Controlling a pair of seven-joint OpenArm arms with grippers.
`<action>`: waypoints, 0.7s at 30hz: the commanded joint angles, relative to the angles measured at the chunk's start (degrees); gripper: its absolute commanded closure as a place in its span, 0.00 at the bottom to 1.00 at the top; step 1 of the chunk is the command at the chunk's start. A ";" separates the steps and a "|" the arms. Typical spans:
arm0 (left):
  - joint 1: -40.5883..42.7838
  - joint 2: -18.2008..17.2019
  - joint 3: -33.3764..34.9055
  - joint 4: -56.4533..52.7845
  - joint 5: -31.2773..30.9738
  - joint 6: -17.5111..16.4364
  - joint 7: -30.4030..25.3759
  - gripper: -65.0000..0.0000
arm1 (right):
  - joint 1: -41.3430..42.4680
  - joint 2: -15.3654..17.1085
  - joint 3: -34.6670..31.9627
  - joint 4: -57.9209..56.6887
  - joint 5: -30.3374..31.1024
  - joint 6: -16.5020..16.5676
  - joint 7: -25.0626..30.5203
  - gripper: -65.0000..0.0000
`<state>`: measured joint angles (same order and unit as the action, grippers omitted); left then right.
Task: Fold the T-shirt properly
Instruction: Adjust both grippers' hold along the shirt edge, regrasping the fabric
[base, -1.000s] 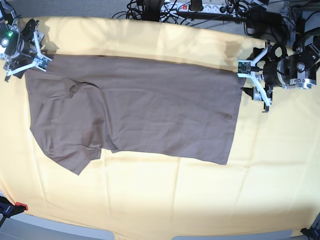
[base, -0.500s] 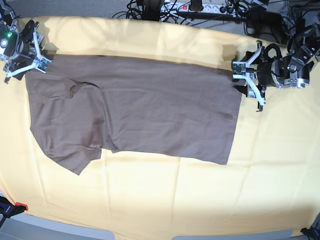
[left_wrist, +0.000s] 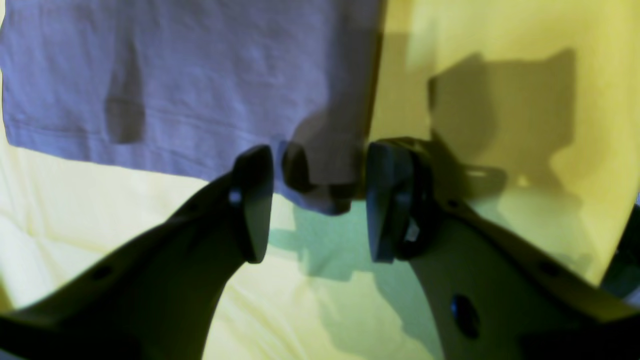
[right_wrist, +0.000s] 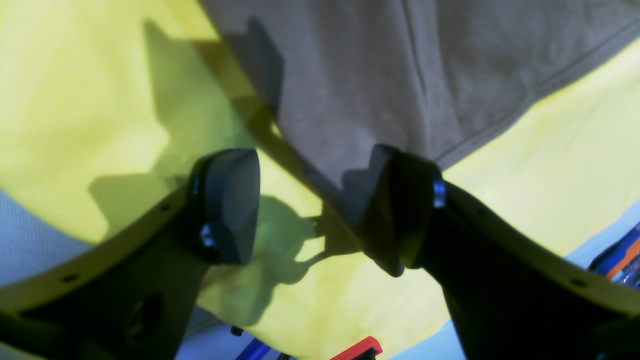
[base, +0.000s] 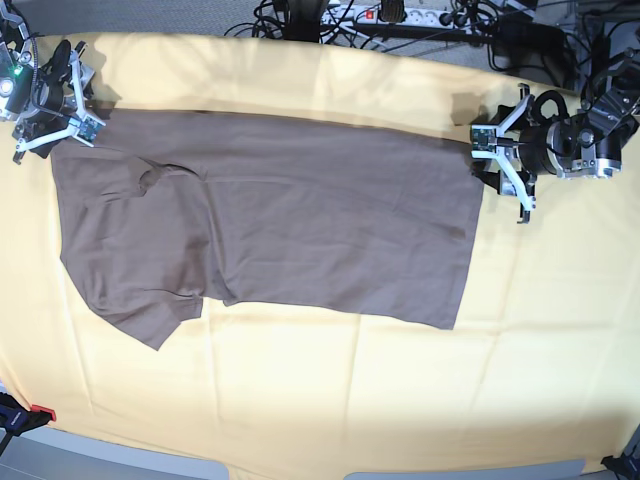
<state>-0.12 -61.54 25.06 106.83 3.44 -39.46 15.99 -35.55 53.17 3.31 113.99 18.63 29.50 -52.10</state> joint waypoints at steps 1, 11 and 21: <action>-0.68 -0.85 -0.74 0.52 -0.33 1.97 -0.79 0.55 | 0.15 1.14 0.50 0.68 -0.42 -0.59 0.00 0.34; -0.70 0.57 -0.74 0.57 1.05 8.85 -0.44 1.00 | 0.13 1.14 0.50 0.39 -8.00 -0.55 0.57 0.34; -1.90 0.02 -0.74 3.02 -0.39 8.55 2.45 1.00 | 0.15 1.16 0.50 -0.33 -8.44 -2.51 3.41 1.00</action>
<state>-1.15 -60.20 25.06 109.01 3.38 -31.66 19.09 -35.55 53.15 3.31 113.16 10.92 27.42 -48.51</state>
